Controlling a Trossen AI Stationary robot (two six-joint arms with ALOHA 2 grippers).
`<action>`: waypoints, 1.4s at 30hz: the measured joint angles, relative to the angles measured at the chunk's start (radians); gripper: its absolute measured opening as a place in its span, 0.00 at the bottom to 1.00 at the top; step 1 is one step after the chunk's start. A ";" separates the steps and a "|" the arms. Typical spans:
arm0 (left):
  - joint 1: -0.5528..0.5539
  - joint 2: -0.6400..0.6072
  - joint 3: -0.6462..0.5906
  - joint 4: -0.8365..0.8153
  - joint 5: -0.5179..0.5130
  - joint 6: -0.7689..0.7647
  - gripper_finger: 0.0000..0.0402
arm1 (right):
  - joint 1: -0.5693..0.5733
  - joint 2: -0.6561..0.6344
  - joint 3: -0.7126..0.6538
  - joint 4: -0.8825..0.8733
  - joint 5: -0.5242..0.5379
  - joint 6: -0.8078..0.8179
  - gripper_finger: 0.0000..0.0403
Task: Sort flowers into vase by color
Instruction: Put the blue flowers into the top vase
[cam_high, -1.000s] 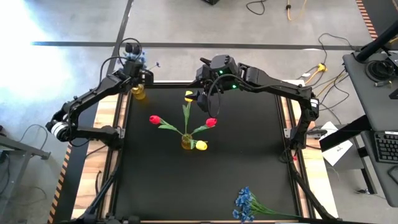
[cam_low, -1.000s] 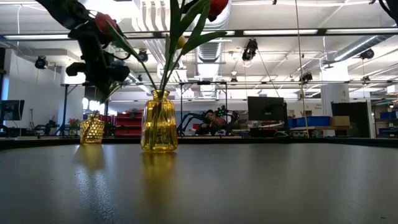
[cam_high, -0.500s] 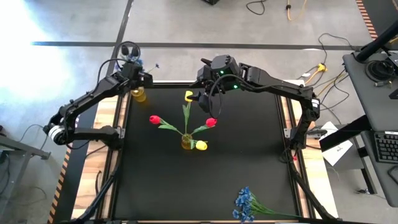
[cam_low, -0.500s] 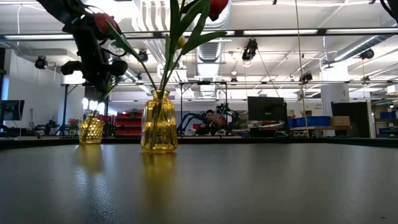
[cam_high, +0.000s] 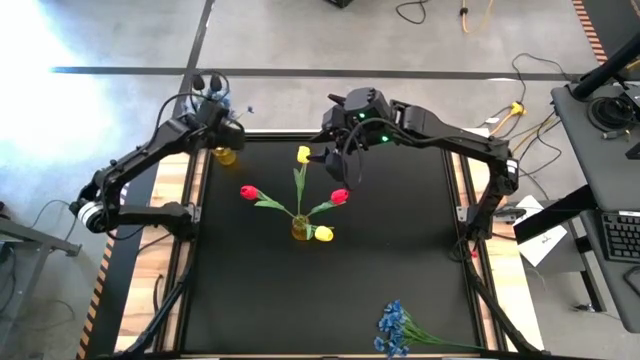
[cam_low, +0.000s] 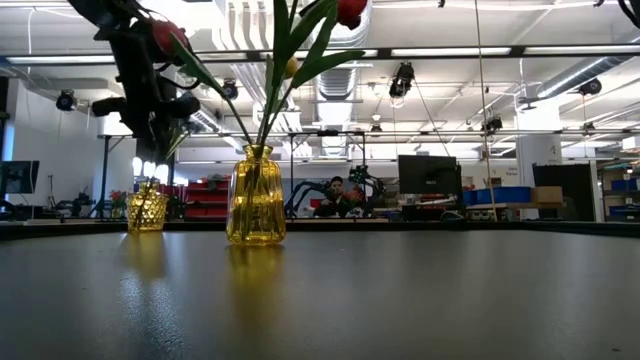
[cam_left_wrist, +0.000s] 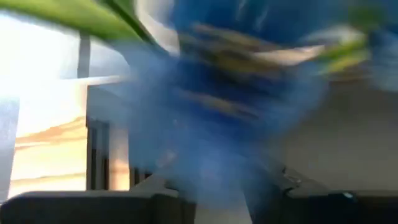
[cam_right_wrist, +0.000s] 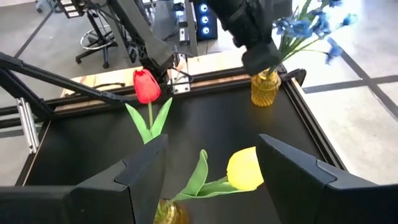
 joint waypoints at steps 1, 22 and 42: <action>0.000 0.000 0.010 -0.033 0.019 0.016 0.24 | 0.000 -0.006 0.000 -0.010 0.000 -0.002 0.58; -0.132 -0.344 0.174 -0.559 0.538 0.135 0.32 | 0.190 -0.090 0.000 -0.268 0.063 0.102 0.58; -0.436 -0.818 -0.293 0.655 0.828 -0.271 0.24 | 0.916 -0.086 -0.186 -0.684 0.304 0.962 0.58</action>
